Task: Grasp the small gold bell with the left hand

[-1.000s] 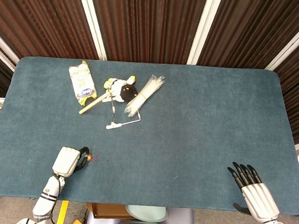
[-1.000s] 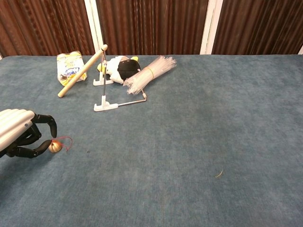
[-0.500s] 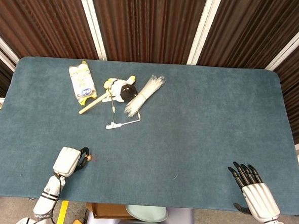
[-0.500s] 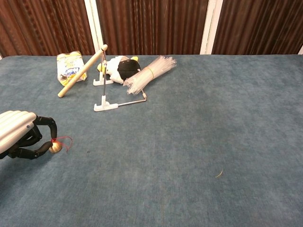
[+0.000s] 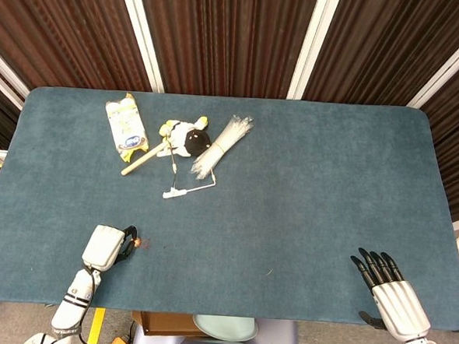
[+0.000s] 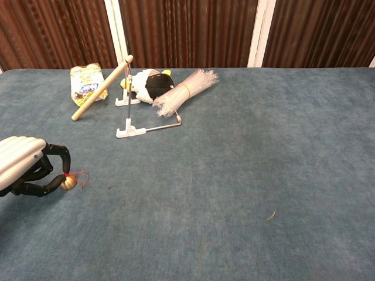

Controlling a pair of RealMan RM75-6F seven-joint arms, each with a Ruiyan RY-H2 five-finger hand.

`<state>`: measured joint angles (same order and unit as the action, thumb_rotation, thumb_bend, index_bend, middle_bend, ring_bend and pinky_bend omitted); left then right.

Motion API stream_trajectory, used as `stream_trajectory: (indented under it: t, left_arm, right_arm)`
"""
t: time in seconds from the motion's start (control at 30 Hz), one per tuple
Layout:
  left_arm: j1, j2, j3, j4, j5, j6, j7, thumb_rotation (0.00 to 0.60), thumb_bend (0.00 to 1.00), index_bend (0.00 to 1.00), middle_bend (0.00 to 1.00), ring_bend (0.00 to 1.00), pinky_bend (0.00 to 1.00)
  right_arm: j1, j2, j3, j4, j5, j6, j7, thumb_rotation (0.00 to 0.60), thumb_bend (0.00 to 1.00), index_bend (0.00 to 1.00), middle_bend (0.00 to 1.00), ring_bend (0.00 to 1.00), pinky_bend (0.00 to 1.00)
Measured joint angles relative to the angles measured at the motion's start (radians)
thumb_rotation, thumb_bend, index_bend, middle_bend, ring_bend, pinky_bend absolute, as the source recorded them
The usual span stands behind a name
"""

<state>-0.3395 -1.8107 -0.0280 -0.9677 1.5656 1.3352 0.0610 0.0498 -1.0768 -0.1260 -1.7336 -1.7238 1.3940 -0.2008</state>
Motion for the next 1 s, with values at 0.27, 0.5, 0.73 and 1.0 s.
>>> stream_trajectory:
  t: [0.27, 0.5, 0.73, 1.0]
  left_arm:
    - [-0.001, -0.004, 0.004, 0.01, 0.011, 0.026, -0.017, 0.6, 0.45, 0.69, 1.0, 1.0, 1.0]
    - [0.002, -0.004, 0.012, 0.004, 0.045, 0.09, -0.037, 0.6, 0.45, 0.7, 1.0, 1.0, 1.0]
    - [-0.017, -0.005, -0.003, 0.011, 0.077, 0.124, -0.007, 0.6, 0.45, 0.69, 1.0, 1.0, 1.0]
    - [-0.022, -0.001, -0.021, 0.029, 0.015, 0.076, -0.032, 0.6, 0.45, 0.69, 1.0, 1.0, 1.0]
  right_arm:
    - [0.0, -0.001, 0.001, -0.001, 0.001, -0.001, -0.003, 0.6, 0.18, 0.0, 0.0, 0.0, 0.0]
    - [0.001, -0.002, 0.001, 0.0, 0.002, -0.002, -0.004, 0.6, 0.18, 0.0, 0.0, 0.0, 0.0]
    - [0.006, -0.006, 0.004, -0.001, 0.012, -0.016, -0.012, 0.6, 0.18, 0.0, 0.0, 0.0, 0.0]
    - [0.0, -0.003, -0.004, 0.002, -0.007, 0.001, -0.005, 0.6, 0.18, 0.0, 0.0, 0.0, 0.0]
